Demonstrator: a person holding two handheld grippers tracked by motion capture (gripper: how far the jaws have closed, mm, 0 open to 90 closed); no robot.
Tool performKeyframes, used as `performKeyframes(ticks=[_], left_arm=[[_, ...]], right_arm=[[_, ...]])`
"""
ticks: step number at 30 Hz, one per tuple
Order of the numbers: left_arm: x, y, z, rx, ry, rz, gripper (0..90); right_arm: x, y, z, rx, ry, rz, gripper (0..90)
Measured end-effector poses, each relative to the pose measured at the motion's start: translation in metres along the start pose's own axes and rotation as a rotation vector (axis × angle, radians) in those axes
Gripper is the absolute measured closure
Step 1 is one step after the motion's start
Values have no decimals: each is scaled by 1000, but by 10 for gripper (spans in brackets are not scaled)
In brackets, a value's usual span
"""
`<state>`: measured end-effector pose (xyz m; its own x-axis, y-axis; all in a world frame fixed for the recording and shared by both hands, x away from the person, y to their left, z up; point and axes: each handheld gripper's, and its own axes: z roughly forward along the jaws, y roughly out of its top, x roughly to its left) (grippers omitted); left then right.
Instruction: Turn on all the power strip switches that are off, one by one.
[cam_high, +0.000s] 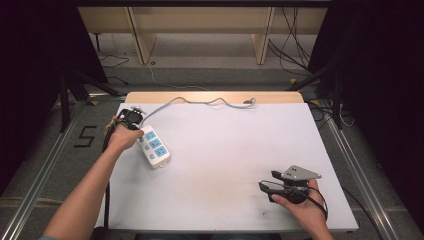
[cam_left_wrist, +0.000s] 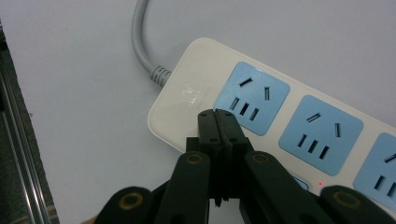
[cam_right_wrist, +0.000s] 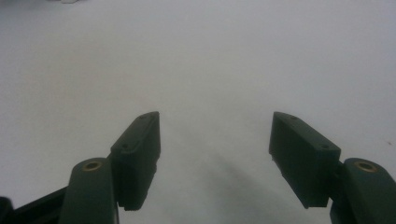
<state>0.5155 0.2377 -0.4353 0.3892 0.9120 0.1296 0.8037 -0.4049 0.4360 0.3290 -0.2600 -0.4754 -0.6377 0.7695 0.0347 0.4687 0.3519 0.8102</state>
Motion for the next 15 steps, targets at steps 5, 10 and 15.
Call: performKeyframes(ticks=[5, 10, 15], left_arm=[[-1, 1, 2, 12, -4, 0, 898], [-1, 1, 2, 22, -3, -2, 898], [-1, 2, 0, 23, 0, -3, 898]], right_arm=[[0, 0, 0, 2, 0, 2, 349], [-1, 0, 0, 2, 1, 2, 349], [0, 0, 0, 1, 0, -1, 349]])
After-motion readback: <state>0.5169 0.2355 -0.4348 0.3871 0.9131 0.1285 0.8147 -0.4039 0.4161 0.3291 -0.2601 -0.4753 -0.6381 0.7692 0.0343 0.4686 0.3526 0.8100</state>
